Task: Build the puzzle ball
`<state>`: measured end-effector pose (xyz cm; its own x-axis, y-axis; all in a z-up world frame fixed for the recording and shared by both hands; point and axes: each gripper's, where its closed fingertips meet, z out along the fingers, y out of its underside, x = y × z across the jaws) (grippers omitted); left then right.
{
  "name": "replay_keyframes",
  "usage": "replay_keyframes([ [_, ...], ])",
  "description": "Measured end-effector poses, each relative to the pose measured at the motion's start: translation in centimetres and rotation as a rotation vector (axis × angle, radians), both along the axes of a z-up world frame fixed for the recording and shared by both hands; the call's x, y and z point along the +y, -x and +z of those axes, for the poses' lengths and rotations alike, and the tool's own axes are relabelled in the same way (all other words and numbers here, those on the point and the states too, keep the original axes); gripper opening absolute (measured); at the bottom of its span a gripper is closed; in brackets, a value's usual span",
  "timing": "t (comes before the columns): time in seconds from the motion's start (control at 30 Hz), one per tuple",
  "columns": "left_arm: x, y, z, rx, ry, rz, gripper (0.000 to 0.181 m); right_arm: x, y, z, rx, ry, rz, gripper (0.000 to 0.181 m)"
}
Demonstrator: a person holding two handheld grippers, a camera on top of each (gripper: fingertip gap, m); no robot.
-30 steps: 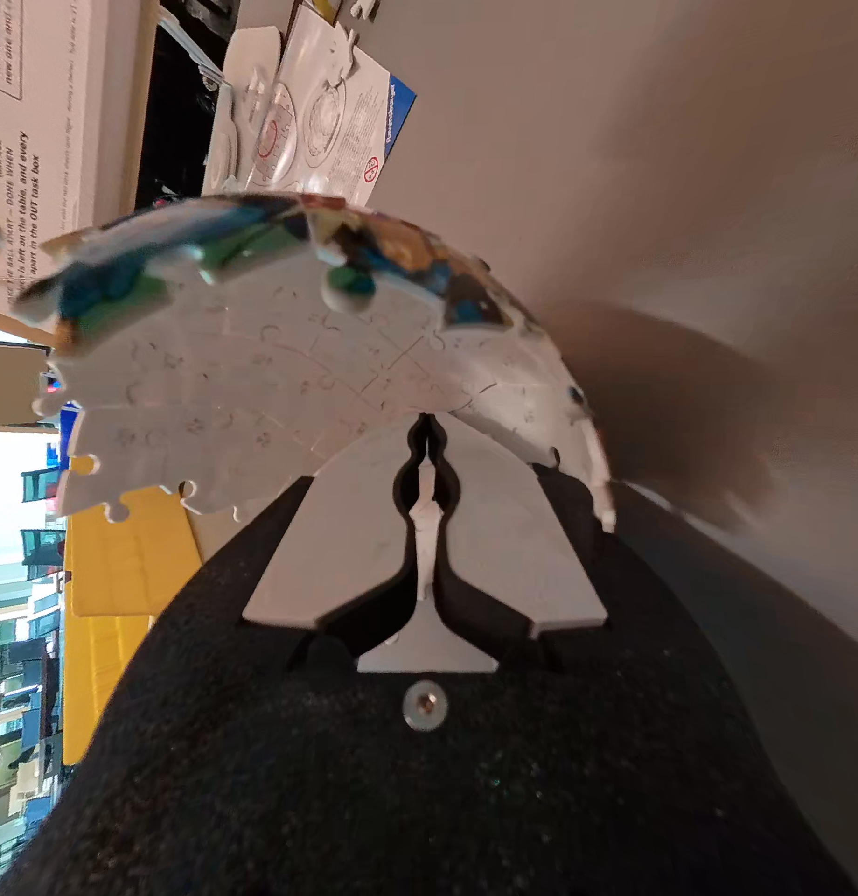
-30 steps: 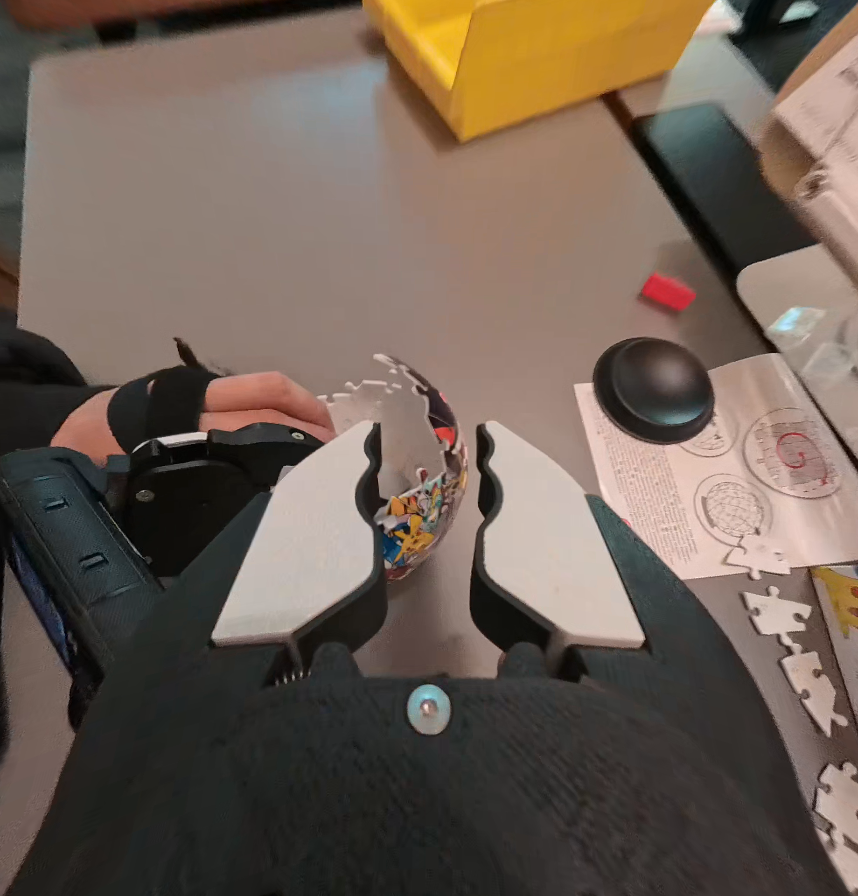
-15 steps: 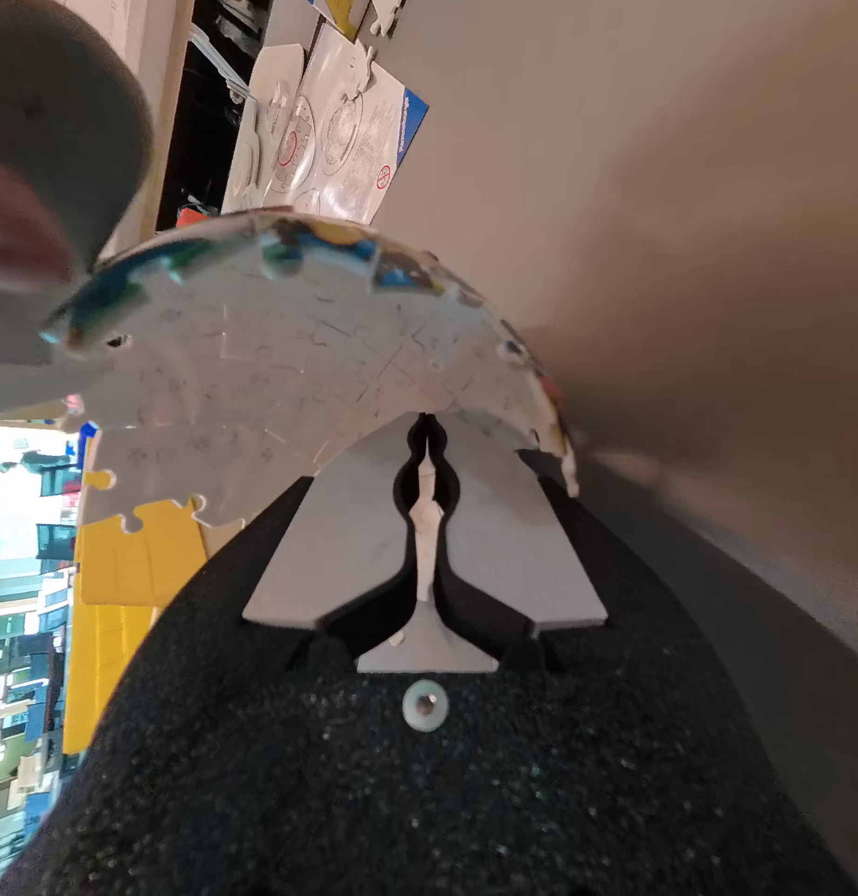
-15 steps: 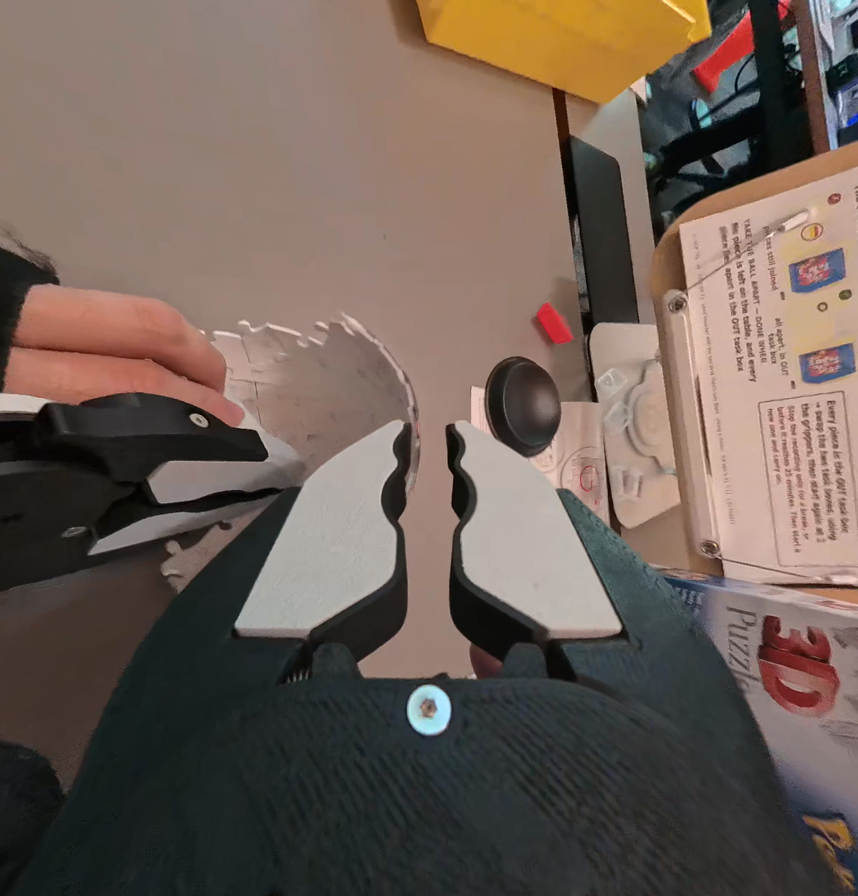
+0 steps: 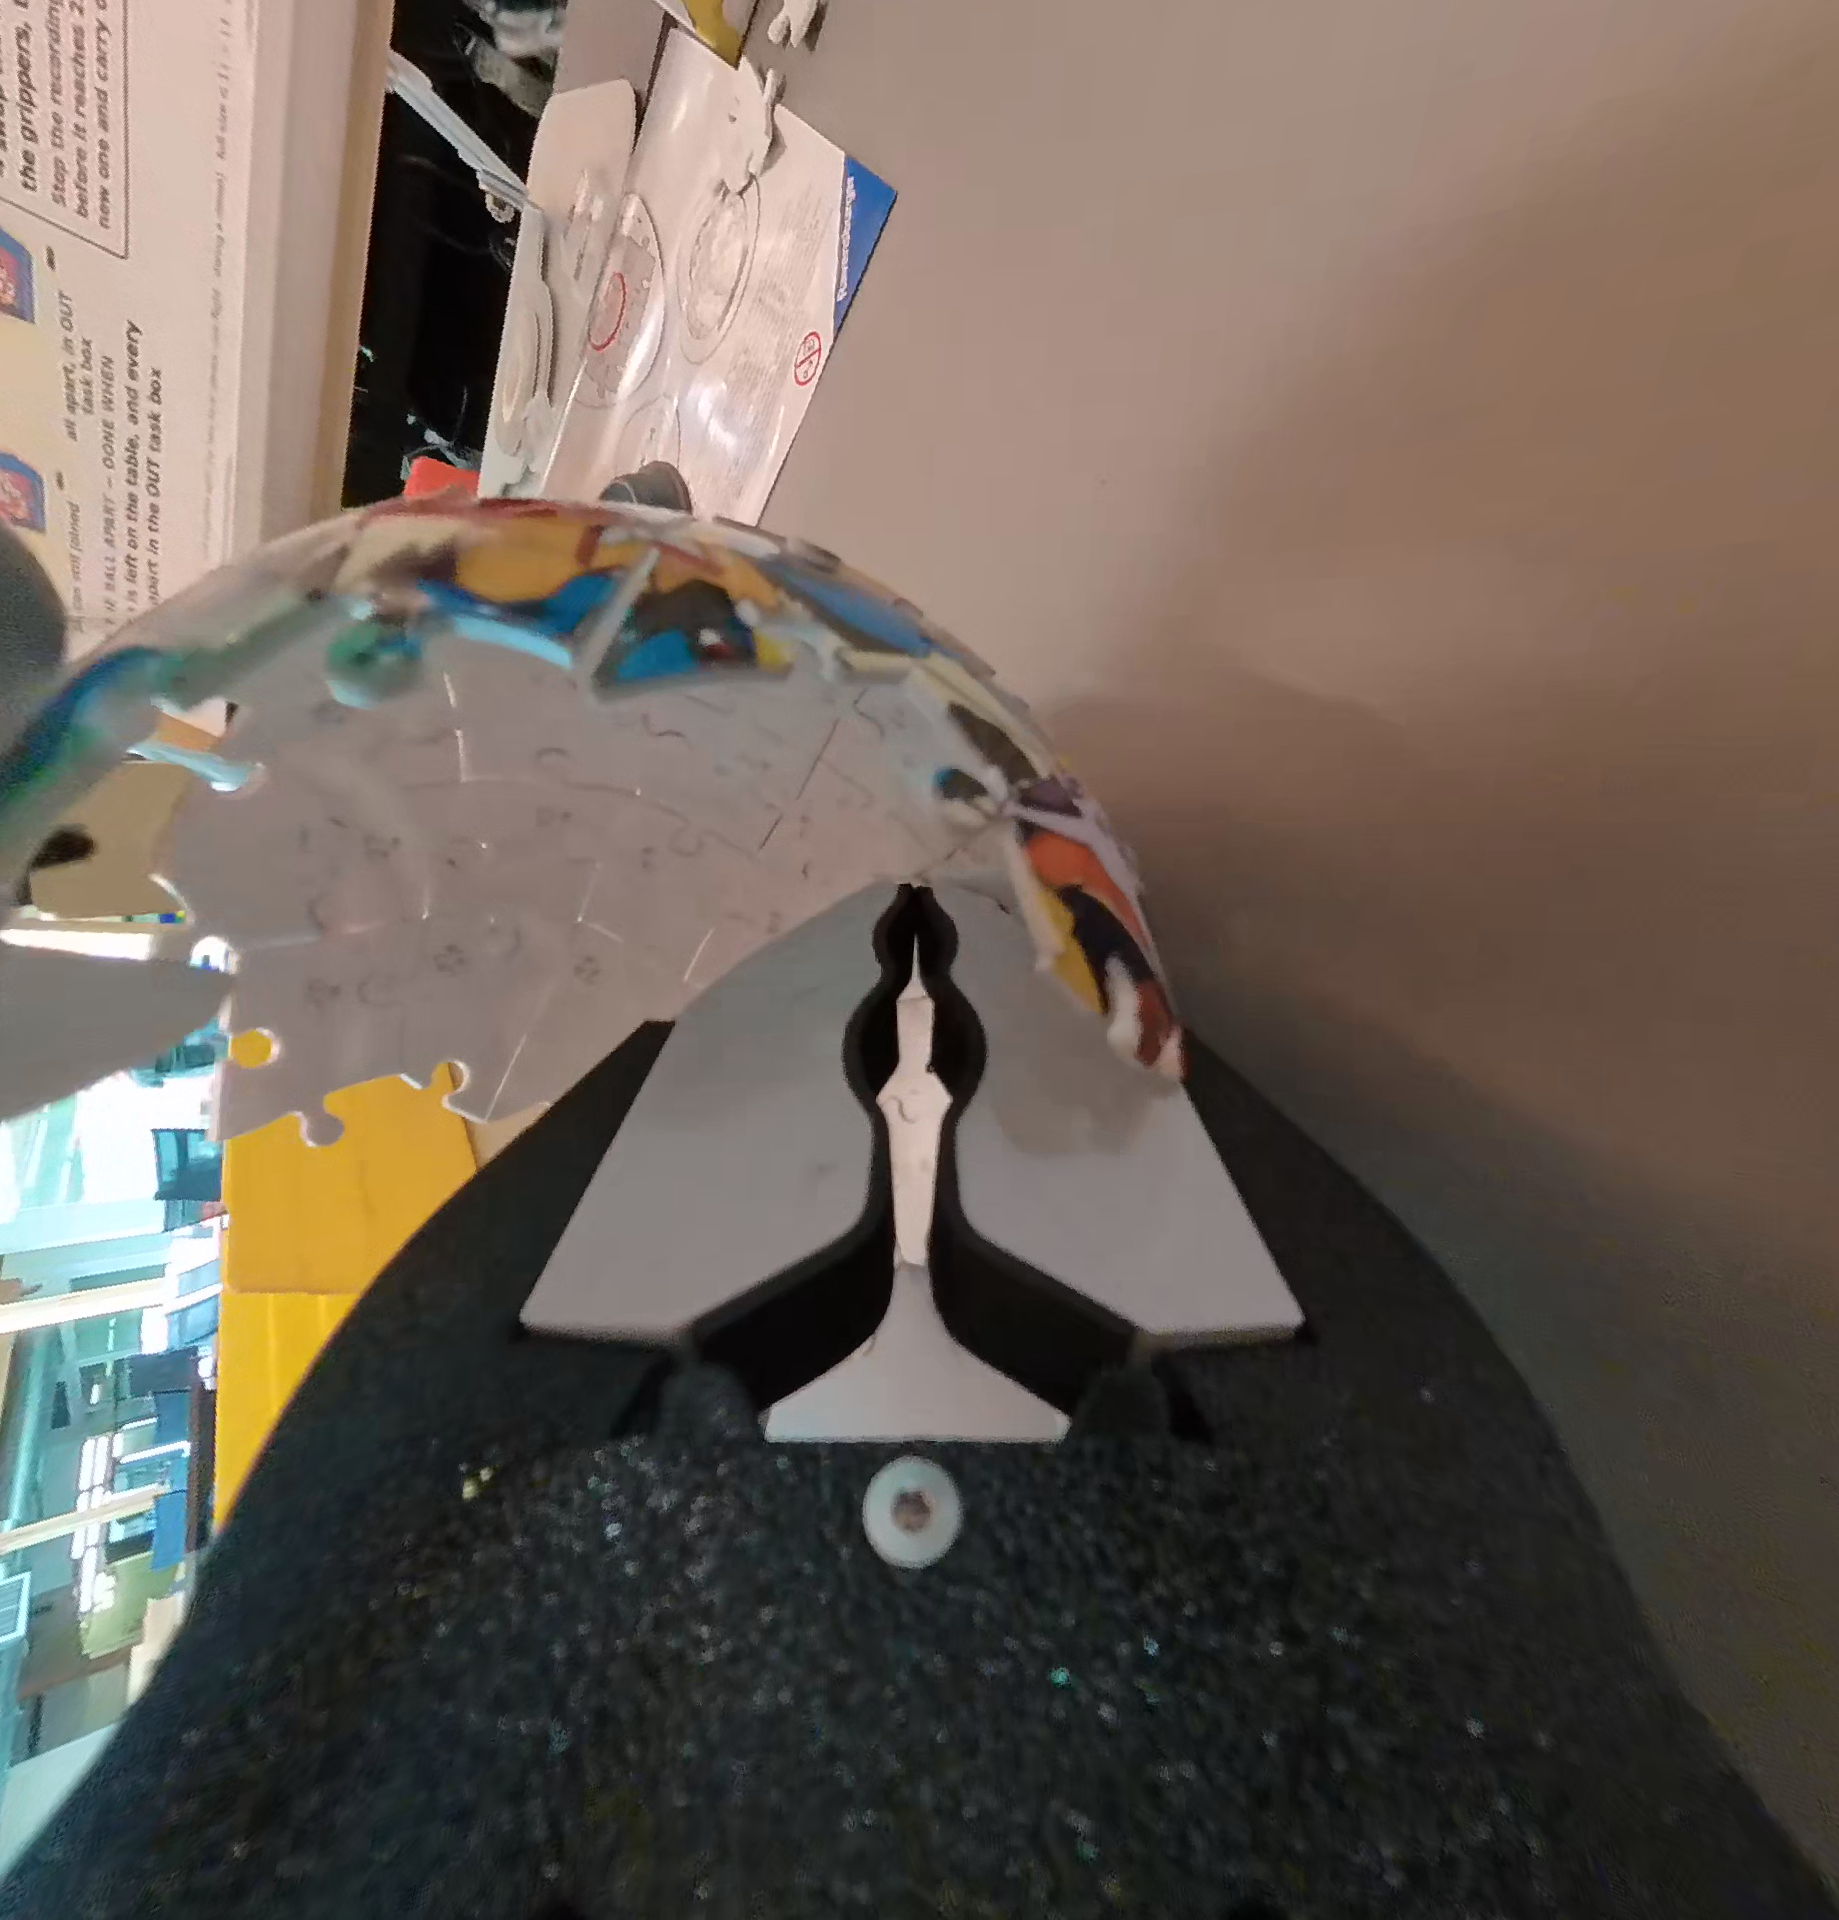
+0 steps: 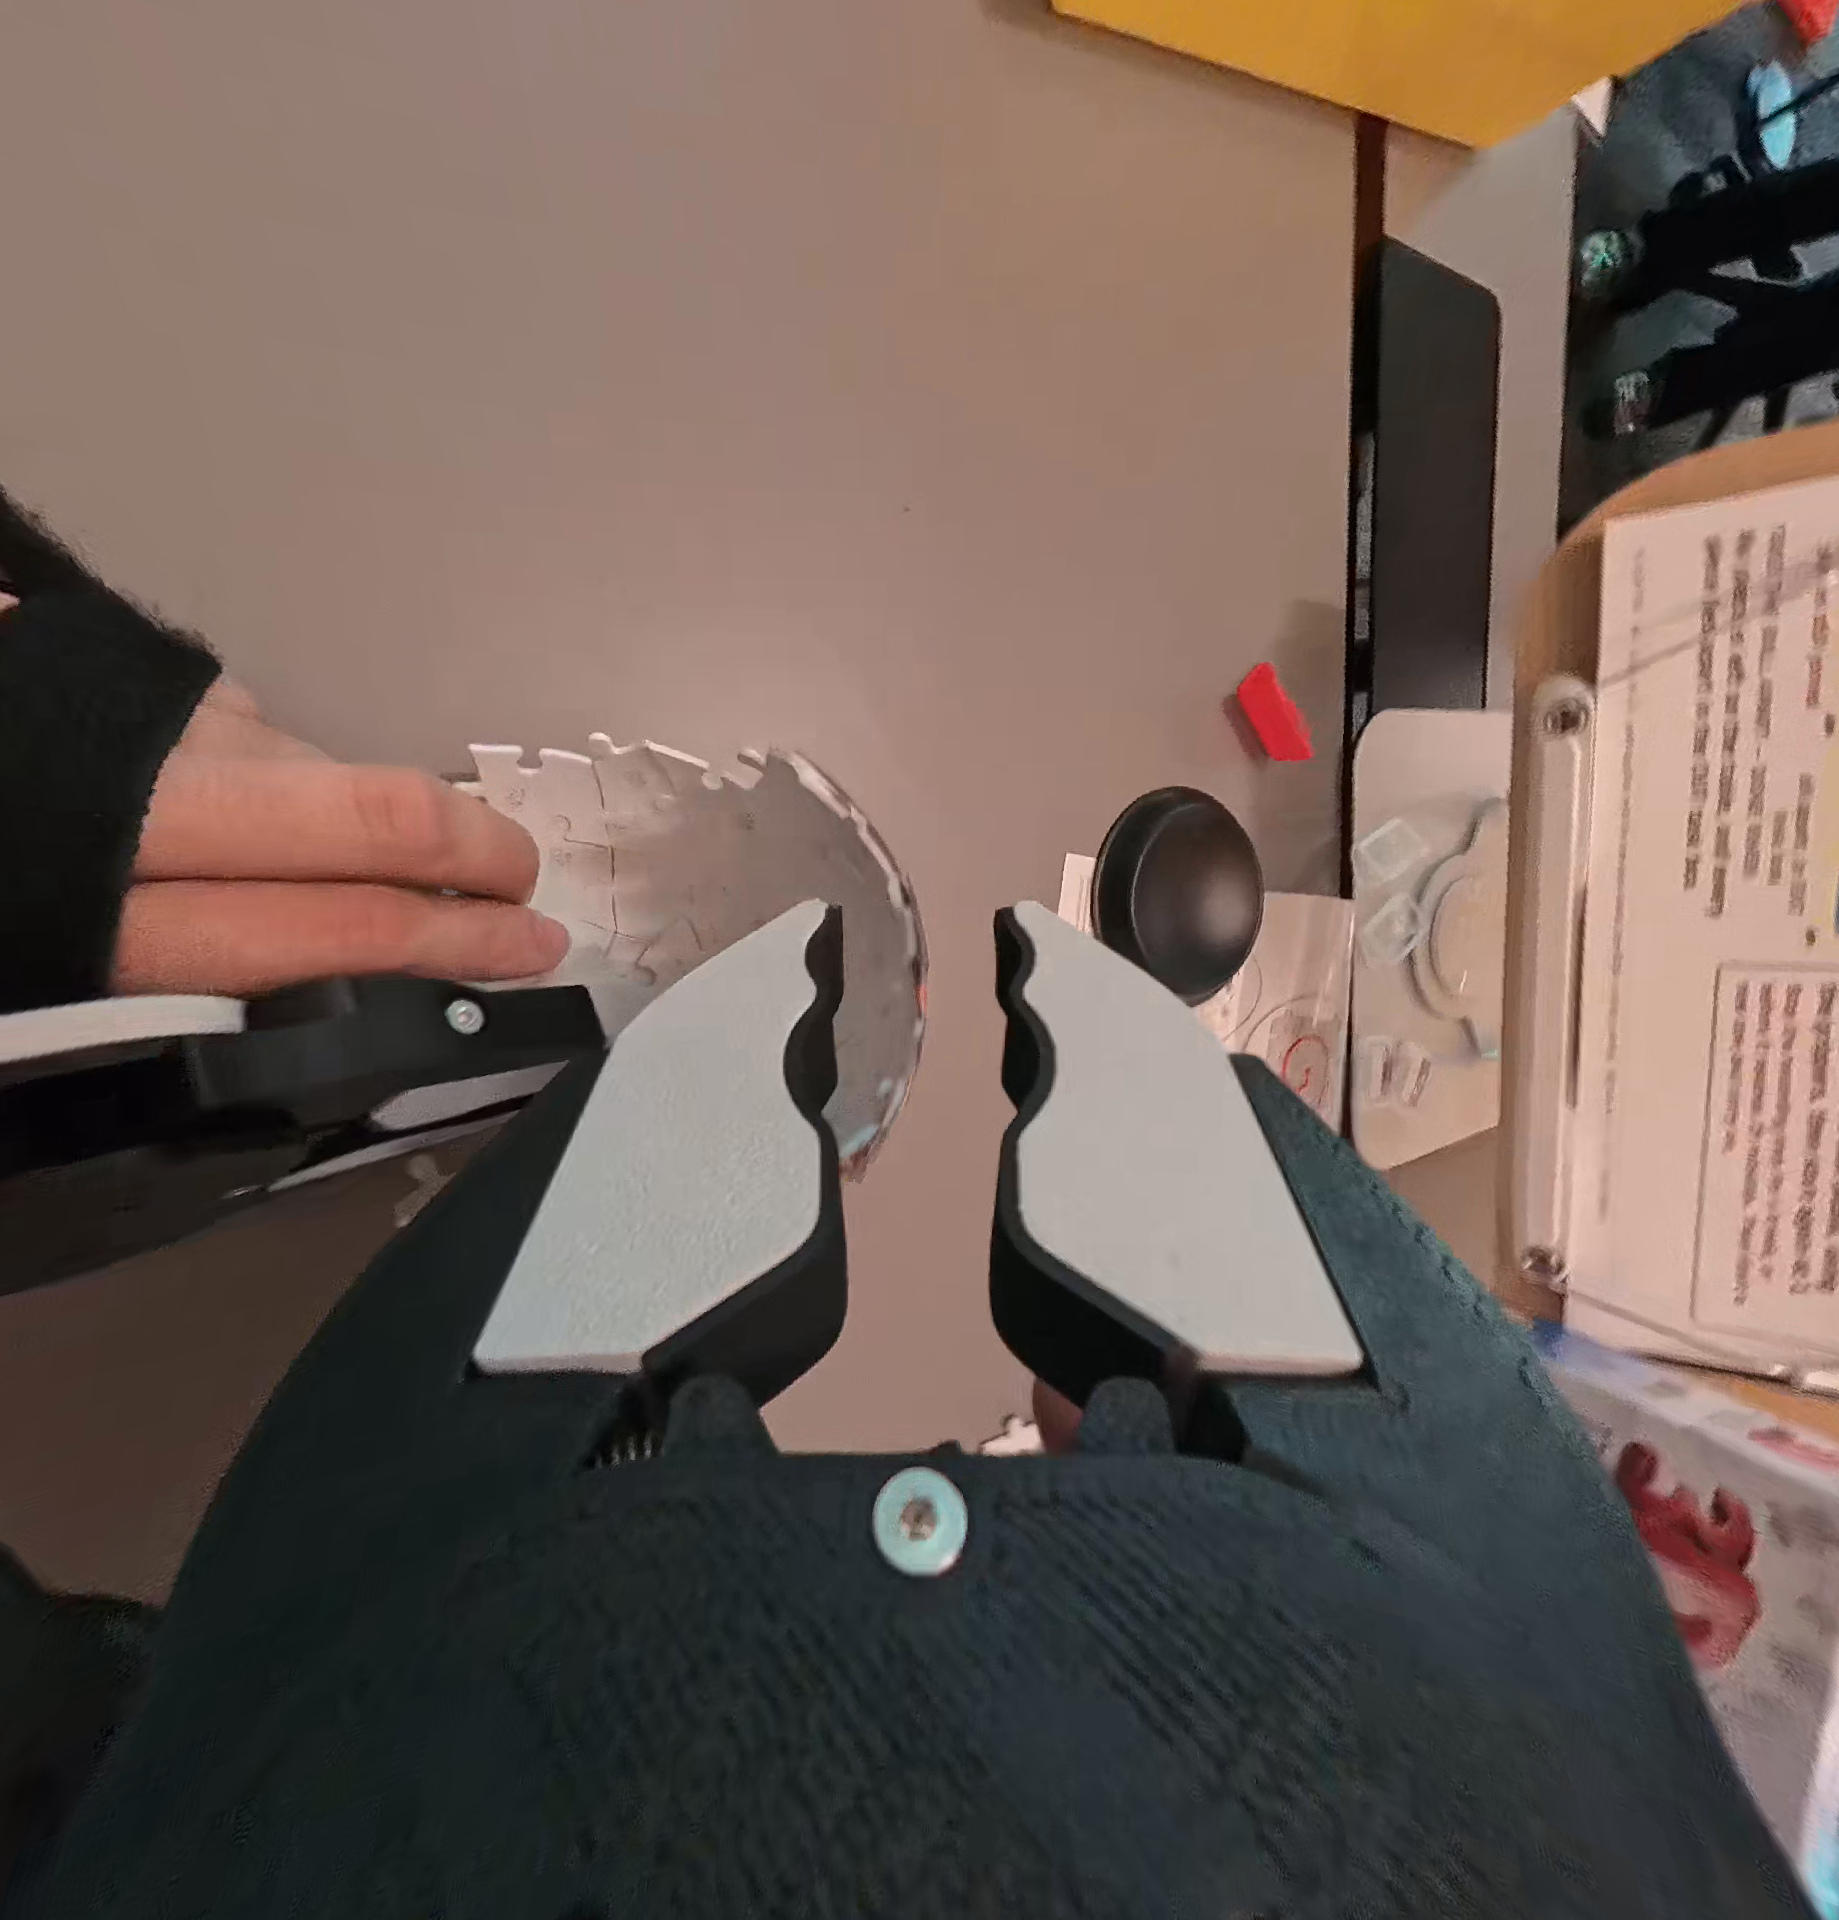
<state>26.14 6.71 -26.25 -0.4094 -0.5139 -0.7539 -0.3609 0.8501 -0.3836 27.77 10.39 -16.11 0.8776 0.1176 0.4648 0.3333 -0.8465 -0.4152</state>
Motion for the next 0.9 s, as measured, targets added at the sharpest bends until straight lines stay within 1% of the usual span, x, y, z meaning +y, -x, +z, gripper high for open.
replay_keyframes([
  [0.13, -0.2, 0.0, 0.0, 0.006, -0.022, -0.016, 0.000, 1.2, -0.2, -0.6, -0.004, 0.069, 0.081, 0.026],
  [0.27, -0.2, 0.0, 0.0, -0.001, -0.023, -0.019, 0.000, 1.4, 0.5, -1.3, 0.018, 0.175, 0.186, 0.024],
  [0.33, -0.3, -0.1, 0.0, 0.000, -0.025, -0.020, 0.000, 1.6, 0.8, -1.5, -0.004, 0.223, 0.263, 0.023],
  [0.43, -0.3, -0.1, 0.0, 0.001, -0.031, -0.024, 0.000, 1.8, 0.5, -1.8, -0.063, 0.298, 0.308, 0.017],
  [0.6, -0.3, 0.0, 0.0, 0.005, -0.015, -0.026, 0.000, 2.4, 0.6, -2.2, -0.140, 0.324, 0.381, 0.004],
  [0.73, -0.1, 0.0, 0.0, 0.008, -0.022, -0.024, 0.000, 2.3, 0.2, -2.1, -0.240, 0.344, 0.429, 0.003],
  [0.9, -0.1, 0.1, 0.1, -0.004, -0.026, -0.028, 0.000, 1.7, 0.2, -1.7, -0.370, 0.279, 0.434, 0.004],
])
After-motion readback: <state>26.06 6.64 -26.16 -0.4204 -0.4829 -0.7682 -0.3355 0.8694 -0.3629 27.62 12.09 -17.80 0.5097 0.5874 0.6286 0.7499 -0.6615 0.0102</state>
